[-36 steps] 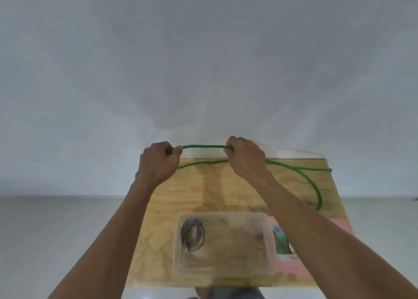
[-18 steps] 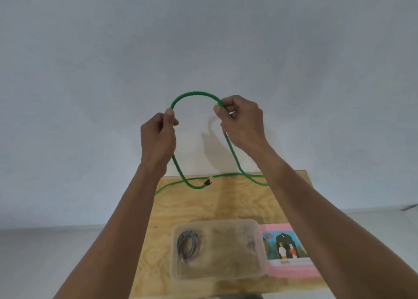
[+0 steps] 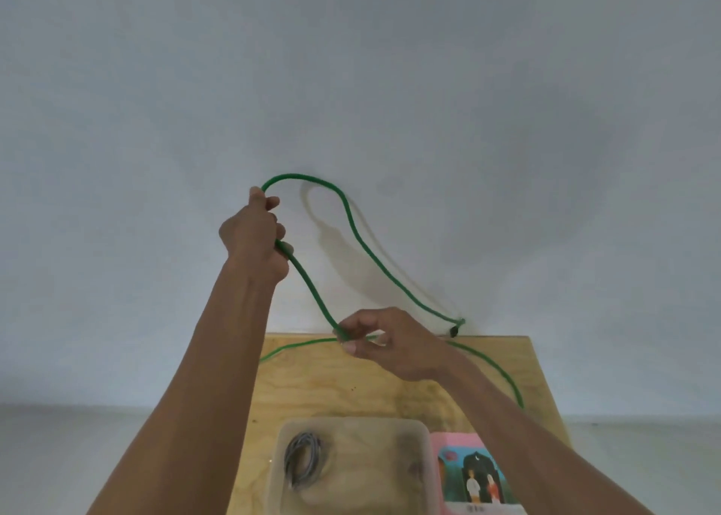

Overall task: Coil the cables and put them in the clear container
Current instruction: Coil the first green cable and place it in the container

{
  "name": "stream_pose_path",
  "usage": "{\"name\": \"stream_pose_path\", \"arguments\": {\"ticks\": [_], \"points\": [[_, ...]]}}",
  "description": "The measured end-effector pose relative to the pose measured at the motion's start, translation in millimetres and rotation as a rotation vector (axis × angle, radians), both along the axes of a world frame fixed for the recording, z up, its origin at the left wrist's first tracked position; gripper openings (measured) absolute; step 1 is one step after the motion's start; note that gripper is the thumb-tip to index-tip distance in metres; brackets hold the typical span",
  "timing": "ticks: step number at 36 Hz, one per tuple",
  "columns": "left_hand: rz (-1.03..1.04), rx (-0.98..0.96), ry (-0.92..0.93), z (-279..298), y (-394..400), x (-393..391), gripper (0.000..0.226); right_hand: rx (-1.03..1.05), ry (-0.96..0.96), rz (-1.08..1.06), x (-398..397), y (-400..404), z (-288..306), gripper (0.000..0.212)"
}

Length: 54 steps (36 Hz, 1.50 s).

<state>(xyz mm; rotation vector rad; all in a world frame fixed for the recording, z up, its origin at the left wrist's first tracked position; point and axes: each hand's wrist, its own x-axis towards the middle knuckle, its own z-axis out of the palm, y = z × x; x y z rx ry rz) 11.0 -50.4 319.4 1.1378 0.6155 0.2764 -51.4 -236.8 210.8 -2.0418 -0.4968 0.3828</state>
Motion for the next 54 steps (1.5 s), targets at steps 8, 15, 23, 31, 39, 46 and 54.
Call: {"name": "stream_pose_path", "arguments": {"ticks": [8, 15, 23, 31, 39, 46, 54], "points": [[-0.174, 0.106, 0.017, -3.9, -3.3, -13.0, 0.053, 0.162, -0.045, -0.041, 8.4, -10.8, 25.6, 0.010], [-0.555, 0.387, -0.083, -25.0, -21.2, -68.7, 0.057, 0.296, -0.199, -0.170, 21.0, 10.5, 55.6, 0.012], [-0.175, 0.399, -0.203, -27.1, -26.8, -82.3, 0.034, 0.385, -0.203, -0.161, 15.2, 38.8, 55.0, 0.013], [-0.054, 0.081, -0.182, -7.4, -3.3, -85.7, 0.035, 0.431, -0.156, -0.077, 5.6, 63.3, 50.5, 0.022], [0.077, 0.035, -0.151, -1.9, 22.4, -102.1, 0.031, 0.389, -0.244, -0.114, -7.5, 88.8, 49.3, 0.022], [-0.023, 0.125, -0.075, 7.3, 33.5, -108.6, 0.036, 0.397, -0.480, -0.127, 16.9, 92.7, 74.5, 0.024], [-0.465, 0.071, -0.233, 31.2, 0.3, -108.1, 0.034, 0.442, -0.297, 0.220, 67.8, 86.3, 98.9, 0.050]]}}
